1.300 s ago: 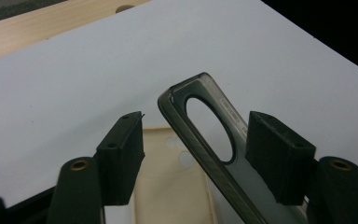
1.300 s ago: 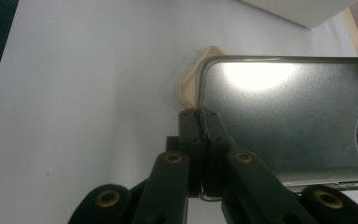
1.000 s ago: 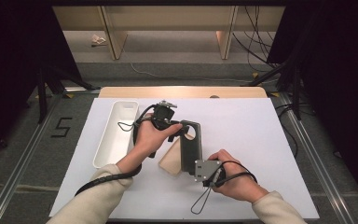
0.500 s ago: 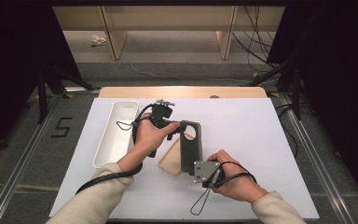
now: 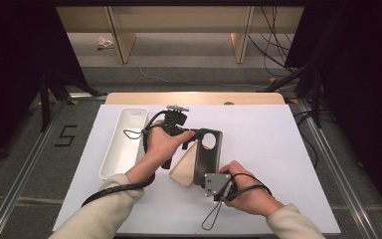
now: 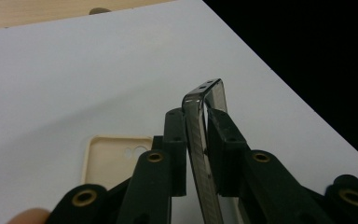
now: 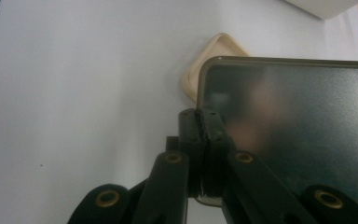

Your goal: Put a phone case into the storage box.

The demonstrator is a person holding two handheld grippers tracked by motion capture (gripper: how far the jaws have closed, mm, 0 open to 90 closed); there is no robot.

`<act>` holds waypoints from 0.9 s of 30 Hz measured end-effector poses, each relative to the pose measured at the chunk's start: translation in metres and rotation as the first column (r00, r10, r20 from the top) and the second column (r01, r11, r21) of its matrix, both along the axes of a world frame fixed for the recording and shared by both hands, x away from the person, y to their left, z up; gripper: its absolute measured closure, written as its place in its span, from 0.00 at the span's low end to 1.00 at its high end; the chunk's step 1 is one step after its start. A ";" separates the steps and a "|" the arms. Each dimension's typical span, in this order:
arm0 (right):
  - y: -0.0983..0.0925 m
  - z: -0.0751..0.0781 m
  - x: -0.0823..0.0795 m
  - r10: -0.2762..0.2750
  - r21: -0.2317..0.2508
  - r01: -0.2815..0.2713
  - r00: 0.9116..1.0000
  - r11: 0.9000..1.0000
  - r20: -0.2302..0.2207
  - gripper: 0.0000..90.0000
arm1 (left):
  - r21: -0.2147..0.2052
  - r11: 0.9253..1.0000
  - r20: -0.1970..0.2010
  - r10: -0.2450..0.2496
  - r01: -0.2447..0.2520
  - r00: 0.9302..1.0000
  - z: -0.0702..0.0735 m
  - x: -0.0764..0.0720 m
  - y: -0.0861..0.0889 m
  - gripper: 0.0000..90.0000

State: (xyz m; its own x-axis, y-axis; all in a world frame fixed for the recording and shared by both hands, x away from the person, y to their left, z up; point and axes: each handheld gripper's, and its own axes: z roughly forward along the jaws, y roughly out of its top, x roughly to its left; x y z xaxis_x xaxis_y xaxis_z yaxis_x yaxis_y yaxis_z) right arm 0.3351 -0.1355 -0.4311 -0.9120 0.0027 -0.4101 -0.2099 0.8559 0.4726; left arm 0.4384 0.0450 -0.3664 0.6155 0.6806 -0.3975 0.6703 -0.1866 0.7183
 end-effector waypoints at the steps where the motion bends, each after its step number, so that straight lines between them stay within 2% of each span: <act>1: 0.000 0.000 0.000 -0.003 -0.002 0.003 1.000 1.000 0.000 1.00 | -0.013 1.000 -0.001 -0.005 0.005 1.000 0.000 -0.001 0.000 0.88; 3: 0.000 -0.001 0.001 -0.010 -0.009 0.010 1.000 1.000 -0.003 0.99 | -0.030 0.999 -0.005 -0.015 0.015 1.000 0.001 -0.001 -0.001 0.89; 4: 0.000 -0.002 0.001 -0.011 -0.004 0.011 1.000 1.000 0.003 0.98 | -0.025 1.000 0.004 -0.020 0.020 1.000 0.002 -0.002 -0.002 0.90; 6: -0.001 -0.002 0.002 -0.025 -0.002 0.025 1.000 1.000 -0.017 0.92 | 0.016 0.999 0.054 -0.031 0.030 0.998 0.004 -0.005 -0.003 0.91; 7: -0.001 -0.002 0.002 -0.032 0.019 0.032 0.999 0.999 -0.021 0.88 | 0.030 0.999 0.076 -0.038 0.036 0.996 0.005 -0.006 -0.003 0.91; 8: -0.002 -0.001 0.003 -0.033 0.037 0.034 0.999 0.999 -0.019 0.86 | 0.026 0.999 0.093 -0.040 0.038 0.995 0.007 -0.007 -0.003 0.92; 9: -0.003 0.000 0.003 -0.038 0.059 0.040 0.998 0.997 -0.041 0.83 | 0.022 0.999 0.103 -0.041 0.039 0.994 0.008 -0.007 -0.002 0.92; 10: -0.004 0.001 0.004 -0.043 0.084 0.045 0.998 0.995 -0.035 0.80 | 0.023 0.999 0.112 -0.040 0.037 0.993 0.010 -0.008 -0.002 0.92; 12: -0.005 0.004 0.004 -0.066 0.114 0.070 0.997 0.991 -0.037 0.75 | 0.021 0.999 0.145 -0.027 0.025 0.989 0.012 -0.008 0.000 0.92; 13: -0.005 0.004 0.004 -0.066 0.114 0.070 0.997 0.991 -0.037 0.75 | 0.021 0.999 0.145 -0.027 0.025 0.989 0.012 -0.008 0.000 0.92; 14: -0.009 0.007 0.006 -0.098 0.168 0.107 0.993 0.980 -0.059 0.67 | 0.025 0.999 0.167 -0.028 0.024 0.985 0.015 -0.008 0.003 0.92; 16: -0.012 0.008 0.008 -0.117 0.195 0.128 0.991 0.972 -0.065 0.62 | 0.016 1.000 0.183 -0.019 0.016 0.983 0.016 -0.008 0.006 0.92; 18: -0.015 0.008 0.009 -0.146 0.224 0.162 0.985 0.961 -0.086 0.57 | 0.012 1.000 0.205 -0.008 0.005 0.979 0.018 -0.009 0.011 0.92; 22: -0.022 0.008 0.013 -0.186 0.271 0.214 0.975 0.939 -0.125 0.48 | 0.007 1.000 0.223 0.004 -0.005 0.975 0.020 -0.009 0.018 0.92; 27: -0.031 0.009 0.017 -0.231 0.341 0.283 0.955 0.896 -0.185 0.37 | -0.007 1.000 0.244 0.009 -0.008 0.970 0.021 -0.009 0.027 0.92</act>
